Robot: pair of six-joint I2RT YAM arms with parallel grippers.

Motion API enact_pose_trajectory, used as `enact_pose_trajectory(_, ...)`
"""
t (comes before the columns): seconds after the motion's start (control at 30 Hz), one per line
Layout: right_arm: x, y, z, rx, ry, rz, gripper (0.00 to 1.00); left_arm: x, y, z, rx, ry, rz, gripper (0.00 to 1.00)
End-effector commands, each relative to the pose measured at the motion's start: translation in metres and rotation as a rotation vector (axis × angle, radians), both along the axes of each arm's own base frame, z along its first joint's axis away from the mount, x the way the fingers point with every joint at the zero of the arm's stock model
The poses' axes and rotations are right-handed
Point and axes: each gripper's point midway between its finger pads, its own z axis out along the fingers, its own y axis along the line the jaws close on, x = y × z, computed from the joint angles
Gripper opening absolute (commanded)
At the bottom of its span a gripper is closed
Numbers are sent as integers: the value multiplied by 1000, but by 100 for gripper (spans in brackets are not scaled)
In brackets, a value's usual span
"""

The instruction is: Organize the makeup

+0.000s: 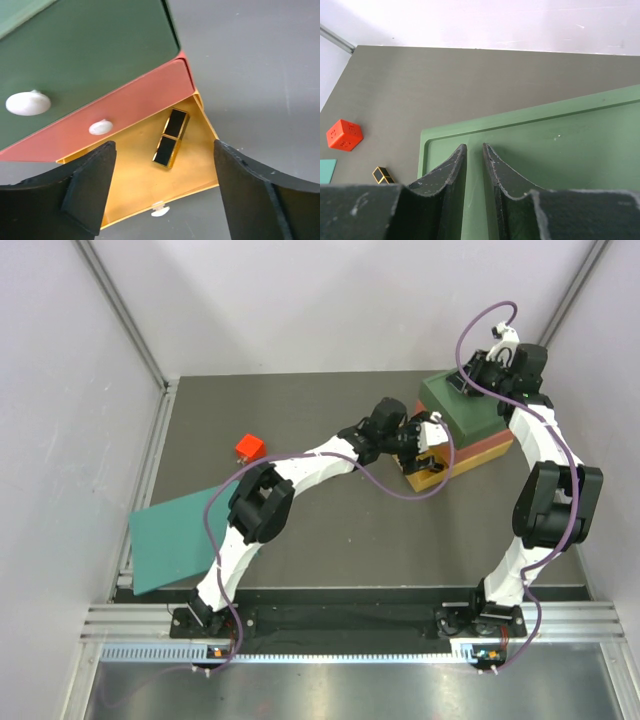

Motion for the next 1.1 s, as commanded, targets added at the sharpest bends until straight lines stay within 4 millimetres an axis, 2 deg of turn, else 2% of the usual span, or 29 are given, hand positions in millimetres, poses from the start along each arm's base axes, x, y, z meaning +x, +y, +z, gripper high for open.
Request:
enact_pose_trajectory(0.0,-89,-1,-162,29,648,-42,21,14,-3,48,-62,-124,51,85)
enact_pose_trajectory(0.07,-89,-1,-161,29,647,-42,22,17,5,50,-39,-159,76,86)
enact_pose_trajectory(0.1,-89,-1,-161,30,647,-43,22,22,12,60,-34,-192,117,87)
enact_pose_trajectory(0.13,-88,-1,-161,29,644,-43,22,25,18,61,-12,-235,123,87)
enact_pose_trajectory(0.17,-89,-1,-161,30,647,-43,22,25,27,50,25,-248,134,87)
enact_pose_trajectory(0.2,-88,0,-160,30,643,-42,22,27,35,58,37,-278,156,87)
enact_pose_trajectory(0.23,-88,0,-160,30,643,-42,22,31,46,55,60,-292,170,87)
enact_pose_trajectory(0.27,-88,0,-161,31,643,-43,22,31,55,45,89,-277,173,87)
enact_pose_trajectory(0.3,-88,0,-161,33,645,-42,22,31,64,45,106,-274,173,87)
enact_pose_trajectory(0.37,-88,0,-162,33,646,-42,22,35,90,23,180,-226,184,89)
enact_pose_trajectory(0.43,-88,0,-160,35,644,-41,22,38,115,18,226,-211,197,91)
enact_pose_trajectory(0.47,-88,0,-161,34,645,-40,22,35,128,3,260,-187,200,92)
enact_pose_trajectory(0.5,-88,1,-160,35,644,-39,22,33,137,7,264,-187,200,93)
enact_pose_trajectory(0.53,-88,0,-160,34,641,-41,22,39,153,1,287,-188,205,94)
enact_pose_trajectory(0.57,-88,0,-161,36,644,-40,22,33,164,-12,317,-152,195,95)
enact_pose_trajectory(0.63,-89,0,-162,35,647,-41,22,35,185,-17,352,-143,180,95)
enact_pose_trajectory(0.73,-88,1,-161,35,644,-39,21,28,212,-37,436,-94,139,95)
enact_pose_trajectory(0.83,-88,1,-161,37,646,-38,22,25,227,-50,494,-56,94,96)
enact_pose_trajectory(1.07,-89,2,-160,38,647,-38,22,24,233,-67,508,13,22,95)
